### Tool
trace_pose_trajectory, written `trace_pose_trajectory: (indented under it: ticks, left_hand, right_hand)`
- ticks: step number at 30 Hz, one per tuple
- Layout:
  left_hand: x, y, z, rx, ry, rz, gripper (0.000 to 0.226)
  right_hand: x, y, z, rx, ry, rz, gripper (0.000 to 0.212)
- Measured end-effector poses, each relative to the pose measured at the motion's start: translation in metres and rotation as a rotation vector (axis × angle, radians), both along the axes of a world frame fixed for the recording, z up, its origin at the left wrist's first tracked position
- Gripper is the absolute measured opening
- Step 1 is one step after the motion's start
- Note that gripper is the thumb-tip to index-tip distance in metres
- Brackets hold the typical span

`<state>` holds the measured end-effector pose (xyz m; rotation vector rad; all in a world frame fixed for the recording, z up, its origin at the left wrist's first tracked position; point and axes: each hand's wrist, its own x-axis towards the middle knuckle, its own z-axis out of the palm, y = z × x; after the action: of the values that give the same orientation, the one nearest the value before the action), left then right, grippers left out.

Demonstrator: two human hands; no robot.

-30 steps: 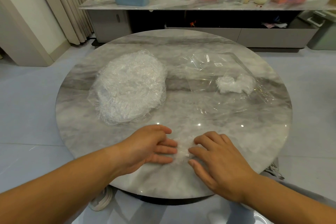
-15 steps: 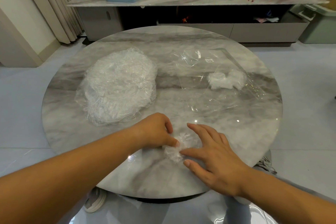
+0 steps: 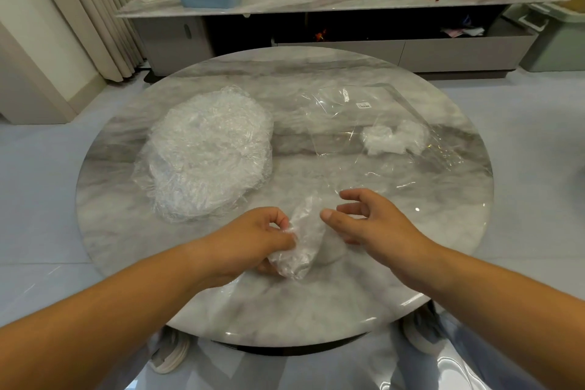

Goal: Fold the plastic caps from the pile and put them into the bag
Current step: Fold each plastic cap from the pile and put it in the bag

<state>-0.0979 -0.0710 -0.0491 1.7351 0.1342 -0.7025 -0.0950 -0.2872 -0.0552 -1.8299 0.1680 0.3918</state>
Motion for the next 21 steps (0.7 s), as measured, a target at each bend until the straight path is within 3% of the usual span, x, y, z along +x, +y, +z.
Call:
trace_pose_trajectory:
  ticks: [6,12,17,21]
  left_hand:
    - [-0.013,0.001,-0.002,-0.118,0.084,-0.048,0.028]
    - [-0.02,-0.006,-0.003,-0.129,0.138,-0.001,0.025]
    - [-0.018,-0.007,-0.002,-0.17,0.244,0.077,0.019]
    - [-0.018,-0.006,0.001,-0.294,0.316,0.132,0.022]
  right_hand:
    - [-0.002,0.011,0.005,0.165,0.112,0.022,0.054]
    - [-0.006,0.016,0.009,0.259,0.095,0.065,0.037]
    - [-0.012,0.018,0.005,0.099,-0.035,0.154,0.044]
    - [-0.015,0.018,0.001,-0.077,-0.235,0.223,0.025]
